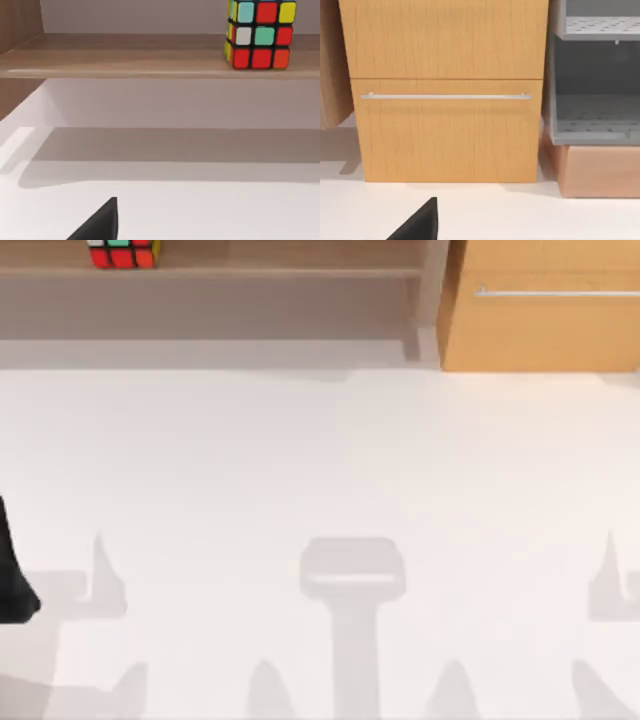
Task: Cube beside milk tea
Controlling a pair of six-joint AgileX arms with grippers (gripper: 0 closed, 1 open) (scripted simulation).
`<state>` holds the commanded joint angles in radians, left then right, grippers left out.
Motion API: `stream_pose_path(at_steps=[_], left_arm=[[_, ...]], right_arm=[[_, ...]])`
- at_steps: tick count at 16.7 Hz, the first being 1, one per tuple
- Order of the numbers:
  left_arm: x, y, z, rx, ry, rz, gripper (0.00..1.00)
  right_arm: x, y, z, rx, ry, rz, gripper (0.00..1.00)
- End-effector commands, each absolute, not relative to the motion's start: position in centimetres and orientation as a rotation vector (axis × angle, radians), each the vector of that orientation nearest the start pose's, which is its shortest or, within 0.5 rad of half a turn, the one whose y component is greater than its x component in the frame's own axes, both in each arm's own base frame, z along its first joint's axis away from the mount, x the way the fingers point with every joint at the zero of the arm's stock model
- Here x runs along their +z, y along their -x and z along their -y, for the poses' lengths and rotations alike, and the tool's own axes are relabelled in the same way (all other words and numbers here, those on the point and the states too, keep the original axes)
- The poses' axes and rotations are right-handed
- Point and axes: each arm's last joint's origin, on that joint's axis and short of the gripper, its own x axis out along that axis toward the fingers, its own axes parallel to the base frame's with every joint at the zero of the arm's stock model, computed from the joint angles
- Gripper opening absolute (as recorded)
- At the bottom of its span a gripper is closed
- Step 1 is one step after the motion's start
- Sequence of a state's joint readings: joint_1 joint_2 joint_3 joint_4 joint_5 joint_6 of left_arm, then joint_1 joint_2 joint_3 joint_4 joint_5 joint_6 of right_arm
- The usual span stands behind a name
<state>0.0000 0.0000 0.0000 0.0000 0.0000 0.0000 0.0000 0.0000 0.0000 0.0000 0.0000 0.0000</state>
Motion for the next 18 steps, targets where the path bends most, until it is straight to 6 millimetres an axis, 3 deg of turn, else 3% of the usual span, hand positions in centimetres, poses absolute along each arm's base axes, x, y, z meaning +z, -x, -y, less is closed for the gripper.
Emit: stream_pose_path(at_steps=[4, 7, 10, 14, 18], left_arm=[[16.9, -10.6, 0.2, -0.003, 0.000, 0.021, 1.00], [19.7, -11.1, 0.4, -0.007, 0.003, 0.078, 1.00], [22.7, -12.9, 0.7, -0.009, 0.007, 0.103, 1.00], [24.4, -18.6, 1.6, -0.008, 0.006, 0.033, 1.00], [21.4, -26.3, 3.1, -0.009, -0.012, -0.112, 1.00]], right_arm=[[16.0, -10.6, 0.1, 0.000, 0.000, 0.000, 1.00], [16.0, -10.6, 0.1, 0.000, 0.000, 0.000, 1.00], [16.0, -10.6, 0.1, 0.000, 0.000, 0.000, 1.00], [16.0, -10.6, 0.1, 0.000, 0.000, 0.000, 1.00], [16.0, -10.6, 0.1, 0.000, 0.000, 0.000, 1.00]])
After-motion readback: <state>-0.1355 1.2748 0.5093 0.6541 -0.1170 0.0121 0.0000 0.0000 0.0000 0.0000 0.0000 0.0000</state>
